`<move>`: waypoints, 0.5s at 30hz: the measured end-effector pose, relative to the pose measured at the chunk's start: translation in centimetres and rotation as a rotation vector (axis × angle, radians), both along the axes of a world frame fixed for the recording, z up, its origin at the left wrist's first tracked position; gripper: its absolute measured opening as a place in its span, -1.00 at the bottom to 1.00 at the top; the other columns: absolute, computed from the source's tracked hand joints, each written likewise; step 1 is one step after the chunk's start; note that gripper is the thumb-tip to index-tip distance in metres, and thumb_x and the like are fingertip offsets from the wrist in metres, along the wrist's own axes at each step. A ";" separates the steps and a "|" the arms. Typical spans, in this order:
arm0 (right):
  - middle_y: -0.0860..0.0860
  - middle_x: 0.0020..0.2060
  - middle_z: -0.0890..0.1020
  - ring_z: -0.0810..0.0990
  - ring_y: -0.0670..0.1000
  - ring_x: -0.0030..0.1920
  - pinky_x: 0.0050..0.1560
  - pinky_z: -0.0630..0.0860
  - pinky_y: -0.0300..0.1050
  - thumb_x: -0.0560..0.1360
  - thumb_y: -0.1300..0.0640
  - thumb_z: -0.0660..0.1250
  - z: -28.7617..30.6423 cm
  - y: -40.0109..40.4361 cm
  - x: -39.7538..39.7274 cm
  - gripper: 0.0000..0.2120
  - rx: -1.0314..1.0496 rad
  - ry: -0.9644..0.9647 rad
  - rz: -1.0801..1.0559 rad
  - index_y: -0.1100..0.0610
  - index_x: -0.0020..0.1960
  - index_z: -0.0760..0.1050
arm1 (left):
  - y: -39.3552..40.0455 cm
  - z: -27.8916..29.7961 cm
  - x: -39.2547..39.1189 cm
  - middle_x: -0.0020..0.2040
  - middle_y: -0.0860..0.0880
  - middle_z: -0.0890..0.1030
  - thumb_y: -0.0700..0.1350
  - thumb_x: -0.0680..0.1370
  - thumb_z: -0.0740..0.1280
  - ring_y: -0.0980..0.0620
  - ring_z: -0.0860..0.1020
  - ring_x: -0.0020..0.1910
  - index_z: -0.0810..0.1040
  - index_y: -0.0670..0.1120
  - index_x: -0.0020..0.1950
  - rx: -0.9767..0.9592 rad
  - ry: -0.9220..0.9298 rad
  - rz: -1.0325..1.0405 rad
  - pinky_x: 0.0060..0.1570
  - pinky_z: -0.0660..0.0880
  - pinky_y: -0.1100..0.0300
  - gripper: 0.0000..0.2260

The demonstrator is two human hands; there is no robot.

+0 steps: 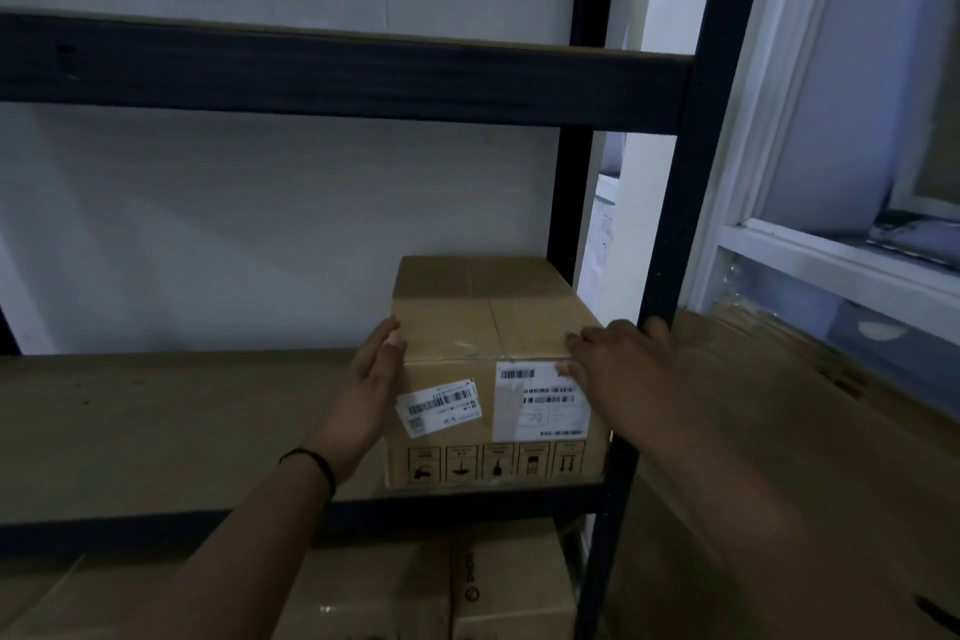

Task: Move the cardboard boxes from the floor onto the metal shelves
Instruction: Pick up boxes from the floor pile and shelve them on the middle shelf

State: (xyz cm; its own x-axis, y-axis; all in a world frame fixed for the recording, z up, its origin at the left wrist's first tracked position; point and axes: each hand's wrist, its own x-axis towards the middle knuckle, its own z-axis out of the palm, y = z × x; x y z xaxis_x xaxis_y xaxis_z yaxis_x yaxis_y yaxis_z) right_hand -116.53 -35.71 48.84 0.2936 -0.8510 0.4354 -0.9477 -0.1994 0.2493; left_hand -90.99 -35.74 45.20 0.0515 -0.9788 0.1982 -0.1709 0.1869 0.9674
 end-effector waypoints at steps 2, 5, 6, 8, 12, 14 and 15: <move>-0.05 0.12 0.56 0.44 0.03 0.16 -0.01 0.05 -0.04 0.67 -0.08 -0.03 0.7 -0.4 -0.2 -0.63 0.057 0.031 -0.022 0.01 0.31 0.43 | -0.2 0.1 0.2 0.46 0.06 0.33 0.35 0.52 0.11 -0.03 0.37 0.38 0.22 0.27 0.46 0.010 0.018 -0.030 0.37 0.32 -0.15 -0.47; -0.05 0.11 0.57 0.45 0.03 0.15 -0.03 0.03 -0.02 0.67 -0.05 -0.01 0.8 -0.5 -0.1 -0.65 0.058 0.076 -0.041 0.00 0.30 0.45 | -0.2 0.2 0.5 0.41 0.05 0.41 0.35 0.52 0.13 -0.01 0.45 0.30 0.26 0.26 0.46 0.001 0.032 -0.038 0.31 0.38 -0.14 -0.48; -0.05 0.12 0.57 0.46 0.03 0.16 -0.03 0.03 -0.02 0.67 -0.05 -0.01 0.7 -0.4 -0.1 -0.64 0.045 0.071 -0.040 -0.01 0.30 0.46 | -0.2 0.1 0.6 0.39 0.04 0.43 0.34 0.52 0.14 0.00 0.48 0.27 0.27 0.26 0.46 -0.007 0.032 -0.039 0.30 0.40 -0.13 -0.49; -0.07 0.14 0.57 0.46 0.00 0.15 -0.06 0.02 -0.06 0.67 -0.07 -0.04 0.7 -0.2 -0.4 -0.62 0.028 0.037 -0.030 -0.04 0.28 0.48 | -0.2 0.0 0.6 0.36 0.05 0.46 0.32 0.54 0.14 0.02 0.49 0.25 0.30 0.25 0.44 -0.016 0.037 -0.033 0.29 0.41 -0.11 -0.52; -0.09 0.13 0.58 0.46 0.00 0.14 -0.08 0.02 -0.07 0.66 -0.10 -0.05 0.5 0.2 -0.7 -0.60 0.000 0.012 0.007 -0.06 0.24 0.51 | 0.2 0.2 0.4 0.21 0.16 0.52 0.21 0.60 0.09 0.13 0.52 0.16 0.36 0.30 0.34 -0.015 0.059 -0.030 0.23 0.45 0.00 -0.69; -0.08 0.13 0.59 0.46 0.00 0.14 -0.04 0.06 -0.07 0.66 -0.10 -0.03 0.6 0.1 -0.7 -0.60 0.001 -0.016 0.013 -0.05 0.22 0.54 | 0.3 0.4 0.4 0.09 0.26 0.57 0.17 0.62 0.08 0.22 0.56 0.05 0.43 0.34 0.20 0.006 0.061 -0.026 0.13 0.49 0.07 -0.79; -0.08 0.14 0.59 0.46 0.00 0.14 -0.01 0.07 -0.07 0.66 -0.10 -0.02 0.6 0.1 -0.6 -0.60 0.011 -0.024 0.005 -0.05 0.22 0.55 | 0.3 0.5 0.4 -0.01 0.32 0.58 0.13 0.63 0.08 0.29 0.57 -0.03 0.45 0.35 0.12 -0.001 0.061 -0.028 0.05 0.50 0.15 -0.81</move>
State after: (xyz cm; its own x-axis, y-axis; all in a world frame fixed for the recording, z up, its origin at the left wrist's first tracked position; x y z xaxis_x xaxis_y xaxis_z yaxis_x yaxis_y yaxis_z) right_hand -117.14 -35.60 49.49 0.2876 -0.8543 0.4331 -0.9523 -0.2067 0.2247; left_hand -90.54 -35.39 45.73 0.0366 -0.9799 0.1962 -0.1065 0.1914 0.9757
